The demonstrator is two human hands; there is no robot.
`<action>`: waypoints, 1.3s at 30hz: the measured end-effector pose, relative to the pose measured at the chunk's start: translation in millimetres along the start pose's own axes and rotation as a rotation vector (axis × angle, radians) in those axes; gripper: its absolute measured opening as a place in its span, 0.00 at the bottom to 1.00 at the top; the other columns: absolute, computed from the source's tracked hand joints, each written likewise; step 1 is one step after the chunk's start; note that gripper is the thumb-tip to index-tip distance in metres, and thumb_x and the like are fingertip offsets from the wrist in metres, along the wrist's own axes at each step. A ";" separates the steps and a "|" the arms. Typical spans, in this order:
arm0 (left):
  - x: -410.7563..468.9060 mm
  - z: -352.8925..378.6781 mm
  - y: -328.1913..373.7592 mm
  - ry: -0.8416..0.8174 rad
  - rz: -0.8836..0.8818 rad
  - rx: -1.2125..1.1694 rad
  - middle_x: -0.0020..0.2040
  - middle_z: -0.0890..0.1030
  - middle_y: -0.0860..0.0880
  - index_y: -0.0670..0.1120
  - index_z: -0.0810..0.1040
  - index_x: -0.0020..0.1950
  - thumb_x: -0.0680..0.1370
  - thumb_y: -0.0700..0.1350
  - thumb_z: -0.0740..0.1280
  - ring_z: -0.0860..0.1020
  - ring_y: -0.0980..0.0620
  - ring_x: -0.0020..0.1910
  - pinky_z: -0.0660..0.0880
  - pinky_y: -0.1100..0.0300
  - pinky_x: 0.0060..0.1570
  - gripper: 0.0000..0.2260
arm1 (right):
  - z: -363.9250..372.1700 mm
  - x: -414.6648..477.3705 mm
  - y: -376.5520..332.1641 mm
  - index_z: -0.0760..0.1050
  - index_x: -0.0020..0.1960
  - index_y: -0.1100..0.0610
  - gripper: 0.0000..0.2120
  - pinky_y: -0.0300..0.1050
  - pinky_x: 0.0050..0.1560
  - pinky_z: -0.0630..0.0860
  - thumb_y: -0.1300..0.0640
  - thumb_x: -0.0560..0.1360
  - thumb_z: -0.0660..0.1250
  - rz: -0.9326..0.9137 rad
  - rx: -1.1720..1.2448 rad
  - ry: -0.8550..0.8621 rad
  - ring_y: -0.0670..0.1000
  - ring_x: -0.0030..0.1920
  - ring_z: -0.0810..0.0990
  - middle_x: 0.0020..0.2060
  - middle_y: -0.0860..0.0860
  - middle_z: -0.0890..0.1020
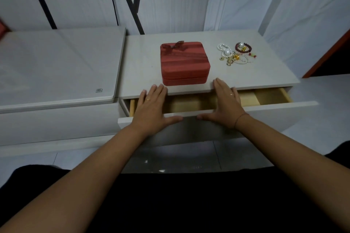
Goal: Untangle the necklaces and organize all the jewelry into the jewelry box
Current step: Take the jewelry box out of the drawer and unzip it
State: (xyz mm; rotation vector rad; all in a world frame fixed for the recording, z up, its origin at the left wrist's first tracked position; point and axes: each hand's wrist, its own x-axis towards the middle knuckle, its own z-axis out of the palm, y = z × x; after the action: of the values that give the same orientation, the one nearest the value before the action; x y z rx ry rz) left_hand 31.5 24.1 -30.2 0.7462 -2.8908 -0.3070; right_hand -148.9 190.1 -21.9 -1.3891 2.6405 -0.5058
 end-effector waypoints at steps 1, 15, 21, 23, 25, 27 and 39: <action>5.6 0.4 -2.1 0.005 -0.007 0.003 0.79 0.50 0.49 0.48 0.48 0.79 0.69 0.75 0.56 0.45 0.51 0.78 0.39 0.49 0.74 0.48 | 1.2 6.5 1.4 0.46 0.77 0.56 0.58 0.56 0.76 0.40 0.31 0.62 0.71 0.010 0.000 0.001 0.51 0.77 0.47 0.78 0.53 0.51; 31.7 15.6 -22.2 0.279 -0.026 -0.096 0.72 0.69 0.48 0.46 0.68 0.73 0.72 0.66 0.65 0.64 0.50 0.73 0.52 0.56 0.73 0.36 | 19.4 39.5 4.0 0.66 0.71 0.56 0.42 0.56 0.75 0.51 0.34 0.65 0.71 0.070 0.063 0.237 0.53 0.72 0.63 0.71 0.53 0.68; 34.2 14.5 -22.8 0.301 -0.046 -0.104 0.70 0.72 0.48 0.46 0.71 0.70 0.70 0.63 0.70 0.68 0.50 0.71 0.54 0.58 0.71 0.34 | 20.8 41.4 3.4 0.68 0.69 0.55 0.42 0.55 0.73 0.55 0.33 0.63 0.72 0.089 0.067 0.282 0.54 0.69 0.67 0.68 0.53 0.71; 33.7 14.0 -22.4 0.304 -0.043 -0.105 0.70 0.72 0.48 0.46 0.71 0.71 0.70 0.63 0.70 0.68 0.50 0.71 0.54 0.58 0.71 0.34 | 20.3 40.9 3.2 0.68 0.70 0.55 0.42 0.55 0.73 0.55 0.33 0.63 0.72 0.086 0.070 0.285 0.54 0.69 0.67 0.68 0.53 0.71; 33.5 13.2 -22.1 0.296 -0.046 -0.111 0.70 0.72 0.48 0.46 0.70 0.71 0.70 0.63 0.70 0.67 0.50 0.71 0.54 0.58 0.71 0.35 | 18.9 41.2 2.7 0.67 0.70 0.55 0.42 0.55 0.73 0.55 0.33 0.63 0.72 0.081 0.069 0.268 0.54 0.69 0.67 0.68 0.52 0.71; 34.5 12.2 -22.2 0.257 -0.053 -0.146 0.71 0.71 0.49 0.48 0.68 0.73 0.71 0.65 0.67 0.67 0.50 0.71 0.54 0.56 0.73 0.35 | 16.9 43.3 3.3 0.66 0.70 0.54 0.43 0.55 0.72 0.56 0.34 0.64 0.72 0.066 0.091 0.247 0.54 0.69 0.67 0.68 0.52 0.71; 92.1 -35.1 -37.0 0.130 -0.237 -0.865 0.76 0.62 0.53 0.50 0.57 0.77 0.77 0.61 0.58 0.61 0.57 0.73 0.57 0.64 0.67 0.31 | -24.6 89.0 -15.1 0.56 0.76 0.49 0.47 0.60 0.73 0.55 0.28 0.63 0.61 -0.128 0.289 0.209 0.54 0.75 0.56 0.76 0.54 0.58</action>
State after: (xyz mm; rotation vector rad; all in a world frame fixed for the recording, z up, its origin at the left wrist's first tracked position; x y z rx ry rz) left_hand -24.8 -58.5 3.1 0.8602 -2.1857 -1.3472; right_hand -194.4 115.2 11.0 -1.4869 2.5059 -1.0540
